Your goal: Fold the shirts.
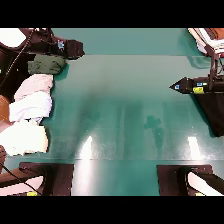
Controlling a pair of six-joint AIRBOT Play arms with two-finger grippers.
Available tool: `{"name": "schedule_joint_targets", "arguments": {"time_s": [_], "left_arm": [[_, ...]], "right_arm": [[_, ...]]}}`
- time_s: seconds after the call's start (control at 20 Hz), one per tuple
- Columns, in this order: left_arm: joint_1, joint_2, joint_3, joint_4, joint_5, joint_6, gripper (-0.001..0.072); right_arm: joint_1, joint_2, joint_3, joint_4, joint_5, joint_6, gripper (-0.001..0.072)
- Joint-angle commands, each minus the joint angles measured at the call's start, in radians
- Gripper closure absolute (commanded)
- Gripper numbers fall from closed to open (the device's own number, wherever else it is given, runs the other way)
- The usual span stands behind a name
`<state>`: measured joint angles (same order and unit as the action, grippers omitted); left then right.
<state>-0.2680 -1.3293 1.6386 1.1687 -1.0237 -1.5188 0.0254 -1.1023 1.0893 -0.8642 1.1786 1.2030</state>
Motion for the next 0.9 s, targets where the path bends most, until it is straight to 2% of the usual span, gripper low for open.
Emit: {"name": "schedule_joint_targets", "arguments": {"time_s": [0.0,0.75,0.85], "left_arm": [[0.0,0.0,0.0,0.0,0.006,0.0,0.068],[0.0,0.0,0.0,0.003,0.022,0.002,0.068],[0.0,0.0,0.0,0.071,0.056,0.01,0.0664]], "right_arm": [[0.003,0.0,0.001,0.0,-0.001,0.001,0.0695],[0.003,0.0,0.0,0.0,0.002,0.001,0.0696],[0.003,0.0,0.0,0.0,0.0,0.001,0.0696]]}}
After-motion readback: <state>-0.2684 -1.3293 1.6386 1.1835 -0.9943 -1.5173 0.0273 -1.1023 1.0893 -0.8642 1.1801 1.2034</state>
